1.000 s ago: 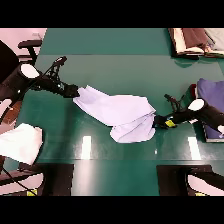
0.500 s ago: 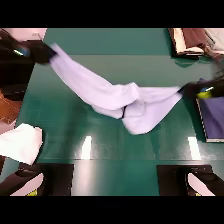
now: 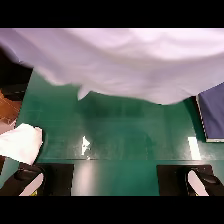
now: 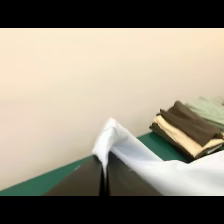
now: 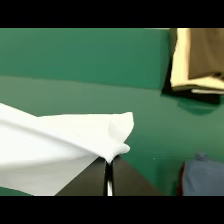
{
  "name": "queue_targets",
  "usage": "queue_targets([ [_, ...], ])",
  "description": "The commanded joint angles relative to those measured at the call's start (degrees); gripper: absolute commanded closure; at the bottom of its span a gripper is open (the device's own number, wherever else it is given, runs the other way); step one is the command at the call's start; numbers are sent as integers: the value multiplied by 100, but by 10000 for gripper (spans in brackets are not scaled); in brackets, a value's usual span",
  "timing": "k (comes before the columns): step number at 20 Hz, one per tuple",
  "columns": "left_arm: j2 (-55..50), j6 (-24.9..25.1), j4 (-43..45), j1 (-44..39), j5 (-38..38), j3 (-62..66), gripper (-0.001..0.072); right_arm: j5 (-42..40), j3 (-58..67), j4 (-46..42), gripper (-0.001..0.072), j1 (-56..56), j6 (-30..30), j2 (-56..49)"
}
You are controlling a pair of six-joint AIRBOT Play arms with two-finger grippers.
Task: Fold the shirts.
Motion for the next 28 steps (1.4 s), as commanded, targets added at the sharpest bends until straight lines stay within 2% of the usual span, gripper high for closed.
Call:
queue_targets([
  [1,-2,-55,87,2,-210,173,685,632,1016,-13,696,-299,210,-444],
  [6,-717,-245,925,2,-837,-1014,684,1296,1727,-28,697,-127,695,-1934],
  [11,-2688,-463,1196,4,-645,-2059,683,1801,1725,-35,696,533,881,-4059],
  [14,-3939,-595,1189,81,-116,-2070,683,1582,1727,-26,696,807,881,-5169],
  [18,-4544,-933,1123,396,-118,-2072,680,1049,1729,-13,695,1115,857,-5899],
  [19,-4524,-931,1058,490,-195,-2068,569,929,1729,-11,643,1152,857,-5967],
  [20,-4483,-931,986,595,-341,-2046,255,841,1729,26,409,1150,857,-5998],
  [21,-4417,-931,898,713,-540,-2015,170,809,1729,39,292,1147,857,-5993],
  [25,-3742,-732,704,1141,-1436,-2157,170,1325,1650,39,301,1080,546,-5685],
  [28,-2798,-739,717,1198,-1443,-3383,170,1180,717,39,301,1080,409,-4942],
])
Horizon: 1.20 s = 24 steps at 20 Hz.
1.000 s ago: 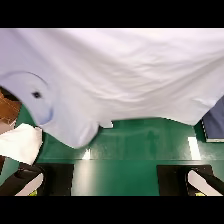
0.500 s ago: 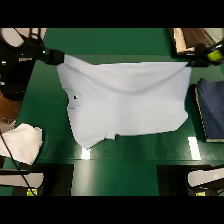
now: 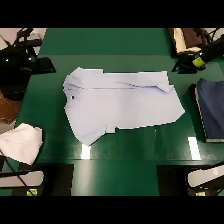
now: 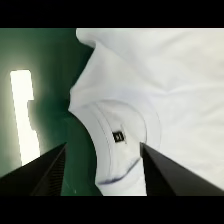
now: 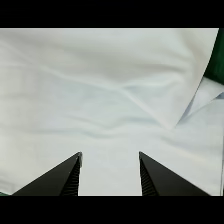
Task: Fold the shirts.
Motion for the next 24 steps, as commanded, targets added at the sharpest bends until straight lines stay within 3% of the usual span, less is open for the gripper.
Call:
queue_targets([
  [1,942,52,-129,105,-190,-1314,170,-129,-994,0,301,-4,-188,761],
  [5,2072,-162,-264,-334,199,-3810,170,-632,-2487,-2,302,-4,-188,1816],
  [9,2452,-293,-1069,-1005,758,-5386,170,-1045,-3307,-2,302,-4,-188,2483],
  [14,2450,-254,-1956,-1220,1290,-6063,170,-1115,-3615,-9,301,-4,-188,2868],
  [21,2450,-243,-2243,-1217,1493,-6168,172,-1110,-3615,-7,302,-7,-188,2940],
  [22,2450,-243,-2271,-1217,1539,-6168,248,-1069,-3615,-2,302,-46,-188,2940],
  [23,2450,-240,-2271,-1217,1604,-6168,518,-1001,-3615,-7,302,-101,-188,2940],
  [24,2450,-227,-2275,-1217,1727,-6168,671,-960,-3630,-4,302,-192,-177,2940],
])
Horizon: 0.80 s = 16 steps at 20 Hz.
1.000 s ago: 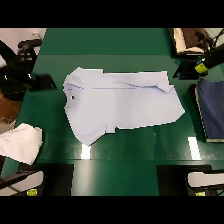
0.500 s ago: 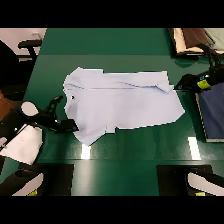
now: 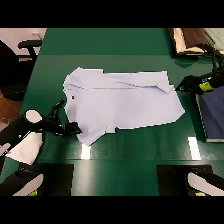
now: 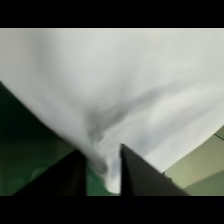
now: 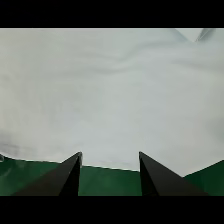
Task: Fold the shirts.
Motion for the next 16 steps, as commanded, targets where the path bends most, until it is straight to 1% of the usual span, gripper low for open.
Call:
queue_targets([
  [1,4,11,-153,-4,356,-20,675,90,-105,9,302,-205,20,46],
  [2,4,15,-144,-4,426,31,684,35,-332,7,302,-306,20,131],
  [4,4,20,162,-4,361,398,683,46,-964,-13,302,-654,15,321],
  [7,7,0,562,-4,136,1193,684,-87,-2129,-15,301,-1532,7,625],
  [8,7,0,551,-4,125,1412,683,-151,-2498,-4,290,-1864,-24,662],
  [9,4,0,527,-4,140,1598,683,-238,-2791,2,253,-2105,-85,636],
  [10,4,0,529,-4,151,1722,683,-378,-3038,33,254,-2273,-168,546],
  [11,4,-2,522,-4,168,1792,683,-544,-3241,197,254,-2387,-308,422],
  [14,4,-2,514,-4,111,1803,683,-1134,-3488,1045,262,-2420,-634,-48],
  [16,4,0,525,-4,116,1803,683,-1506,-3416,1346,264,-2229,-697,-389],
])
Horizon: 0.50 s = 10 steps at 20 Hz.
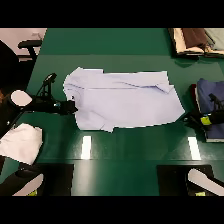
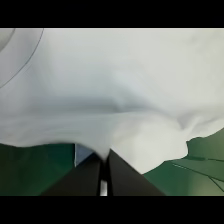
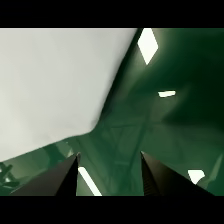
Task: Fold the shirts.
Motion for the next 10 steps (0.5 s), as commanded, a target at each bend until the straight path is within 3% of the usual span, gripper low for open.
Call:
queue_targets([
  [1,2,-2,17,0,-7,85,683,-708,-61,581,264,160,-223,-529],
  [3,2,-4,17,0,9,85,683,-896,234,581,293,468,-223,-804],
  [7,4,-2,17,0,-2,87,683,-1025,868,518,681,938,-223,-997],
  [10,116,0,109,0,-24,450,684,-907,1329,520,693,1034,-223,-688],
])
